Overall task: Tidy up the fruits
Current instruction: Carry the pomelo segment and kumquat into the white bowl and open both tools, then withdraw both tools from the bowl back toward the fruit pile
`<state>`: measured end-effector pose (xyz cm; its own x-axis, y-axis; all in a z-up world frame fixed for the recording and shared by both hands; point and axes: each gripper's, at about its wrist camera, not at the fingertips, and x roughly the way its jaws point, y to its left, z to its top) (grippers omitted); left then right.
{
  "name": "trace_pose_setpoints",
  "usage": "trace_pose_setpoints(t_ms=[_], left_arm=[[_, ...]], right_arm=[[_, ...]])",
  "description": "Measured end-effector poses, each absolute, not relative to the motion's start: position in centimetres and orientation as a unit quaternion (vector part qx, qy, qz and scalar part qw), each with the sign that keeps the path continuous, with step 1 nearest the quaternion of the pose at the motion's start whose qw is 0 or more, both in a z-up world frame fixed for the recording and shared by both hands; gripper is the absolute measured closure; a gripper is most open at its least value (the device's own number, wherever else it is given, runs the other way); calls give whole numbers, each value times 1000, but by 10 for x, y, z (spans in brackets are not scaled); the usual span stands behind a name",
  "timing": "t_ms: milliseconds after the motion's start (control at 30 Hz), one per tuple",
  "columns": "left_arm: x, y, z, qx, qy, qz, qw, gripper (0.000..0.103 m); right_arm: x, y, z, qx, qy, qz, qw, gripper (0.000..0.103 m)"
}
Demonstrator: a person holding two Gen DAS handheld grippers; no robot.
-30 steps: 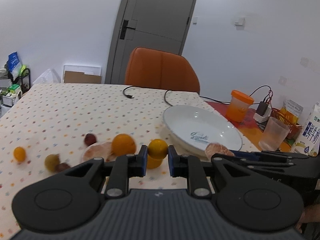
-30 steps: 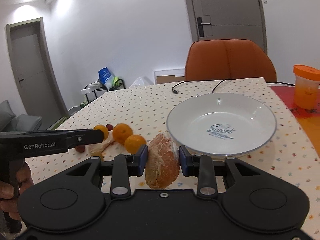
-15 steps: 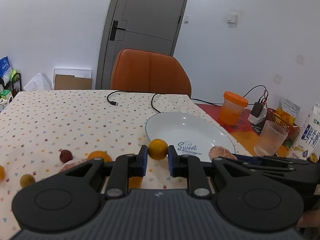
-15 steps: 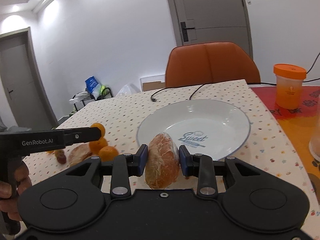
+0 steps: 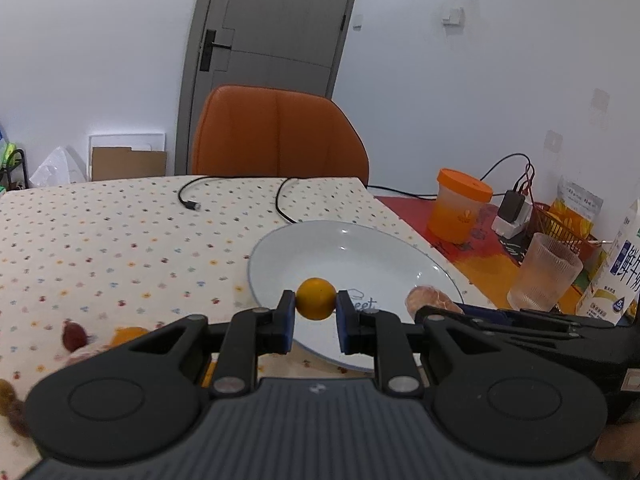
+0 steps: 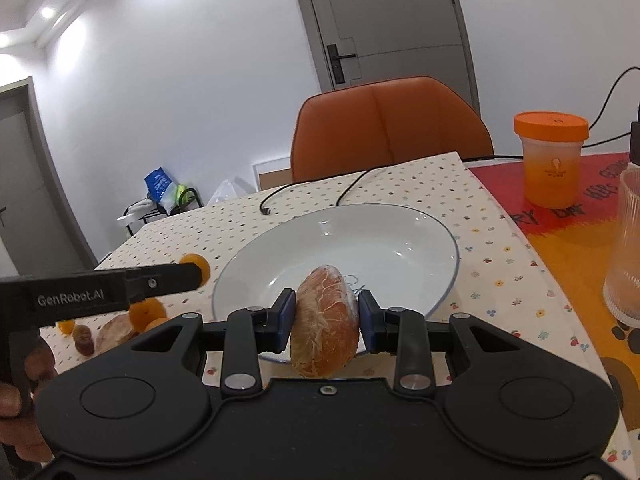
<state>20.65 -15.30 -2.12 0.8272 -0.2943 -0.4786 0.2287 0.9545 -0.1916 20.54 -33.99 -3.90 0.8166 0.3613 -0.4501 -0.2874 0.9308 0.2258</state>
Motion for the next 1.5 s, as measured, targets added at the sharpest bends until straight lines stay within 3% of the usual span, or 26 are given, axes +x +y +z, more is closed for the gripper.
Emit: trace_pose_setpoints(t_ms=[700,900,967,1067,1300,1500], left_arm=[[218,-160,-31,-72,284,-105,950,79],[202,-145,-24,-71,274,-81,956,58],[196,-140,-21,-69,268,-70,958,40],[183,-129,-17,-69,261,-50,962,25],[158,-108,-7,-68,247,-29,966,18],[137,-96,1,-61,234,-19,970,12]], right_arm=[[218,-340,-40,84,250,160,951,67],[210,-334,-31,87,243,165,952,66],[204,-330,-28,87,240,171,951,65],[192,-324,-25,85,236,180,951,56],[172,-313,-19,98,229,185,951,51],[157,-306,-16,101,225,186,951,38]])
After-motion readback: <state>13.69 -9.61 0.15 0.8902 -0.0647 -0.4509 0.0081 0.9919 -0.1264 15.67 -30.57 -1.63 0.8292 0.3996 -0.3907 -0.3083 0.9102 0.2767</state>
